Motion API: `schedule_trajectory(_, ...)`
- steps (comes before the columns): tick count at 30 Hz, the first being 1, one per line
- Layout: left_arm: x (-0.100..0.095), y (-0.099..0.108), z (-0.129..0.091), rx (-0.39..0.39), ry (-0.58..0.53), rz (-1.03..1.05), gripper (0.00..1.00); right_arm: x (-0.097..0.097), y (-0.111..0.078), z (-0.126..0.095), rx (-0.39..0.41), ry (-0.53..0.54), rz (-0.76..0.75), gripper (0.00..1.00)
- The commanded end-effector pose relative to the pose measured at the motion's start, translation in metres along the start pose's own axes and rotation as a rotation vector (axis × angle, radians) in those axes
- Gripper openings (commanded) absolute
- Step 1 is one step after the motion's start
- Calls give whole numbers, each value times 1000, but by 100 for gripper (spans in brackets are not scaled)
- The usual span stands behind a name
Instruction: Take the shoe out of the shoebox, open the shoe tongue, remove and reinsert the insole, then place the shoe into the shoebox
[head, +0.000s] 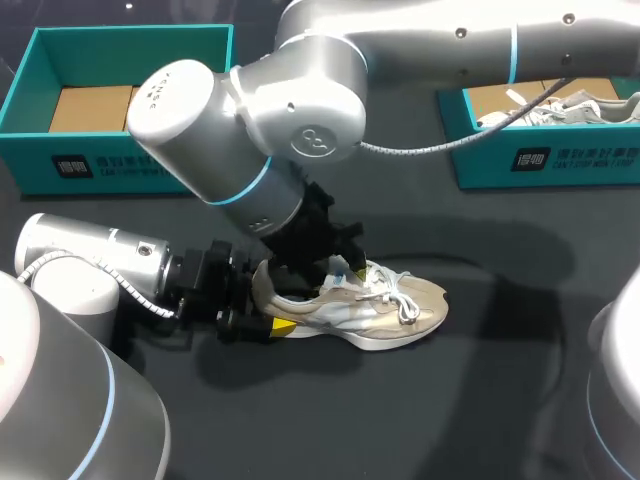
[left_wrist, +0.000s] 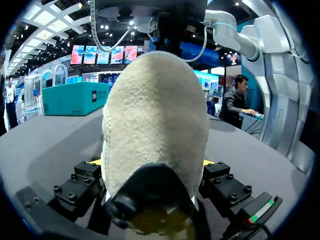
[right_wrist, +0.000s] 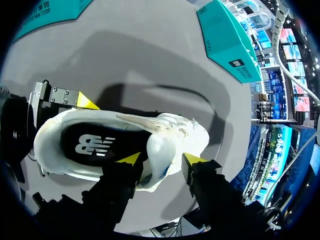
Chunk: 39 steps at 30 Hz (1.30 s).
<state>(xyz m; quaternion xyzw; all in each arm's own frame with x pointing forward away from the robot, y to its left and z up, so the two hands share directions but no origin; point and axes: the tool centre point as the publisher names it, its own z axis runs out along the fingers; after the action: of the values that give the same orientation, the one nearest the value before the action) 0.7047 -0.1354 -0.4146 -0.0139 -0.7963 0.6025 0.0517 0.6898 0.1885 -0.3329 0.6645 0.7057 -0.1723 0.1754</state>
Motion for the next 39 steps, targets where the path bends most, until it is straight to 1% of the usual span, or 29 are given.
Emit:
schedule_trajectory(1, 1, 2, 2, 1, -1, 0, 0, 2, -5, -4, 5, -5, 857, 48)
schedule_trajectory(5, 1, 2, 2, 1, -1, 0, 0, 2, -6, -9, 21, -12, 840, 48)
schedule_trajectory(11, 1, 2, 2, 1, -1, 0, 0, -1, -7, -11, 34, -8, 813, 43)
schedule_trajectory(15, 1, 2, 2, 1, -1, 0, 0, -4, -5, -10, 45, -9, 796, 37)
schedule_trajectory(20, 1, 2, 2, 1, -1, 0, 0, -9, -4, -11, 59, -5, 773, 34)
schedule_trajectory(22, 1, 2, 2, 1, -1, 0, 0, -12, -4, -11, 63, -8, 764, 26)
schedule_trajectory(23, 1, 2, 2, 1, -1, 0, 0, -14, -4, -12, 65, -8, 760, 18)
schedule_trajectory(24, 1, 2, 2, 1, -1, 0, 0, -16, -4, -12, 66, -8, 757, 7)
schedule_trajectory(25, 1, 2, 2, 1, -1, 0, 0, -18, -4, -13, 67, -10, 744, 0)
schedule_trajectory(31, 1, 2, 2, 1, -1, 0, 0, -30, -4, -20, 50, -14, 618, 0)
schedule_trajectory(33, 1, 2, 2, 1, -1, 0, 0, -35, -4, -22, 34, 12, 549, 0)
schedule_trajectory(34, 1, 2, 2, 1, -1, 0, 0, -39, -5, -24, 31, 14, 543, 0)
schedule_trajectory(36, 1, 2, 2, 1, -1, 0, 0, -44, -6, -26, 29, 25, 484, 0)
schedule_trajectory(39, 1, 2, 2, 1, -1, 0, 0, -54, -9, -26, 16, 61, 459, 0)
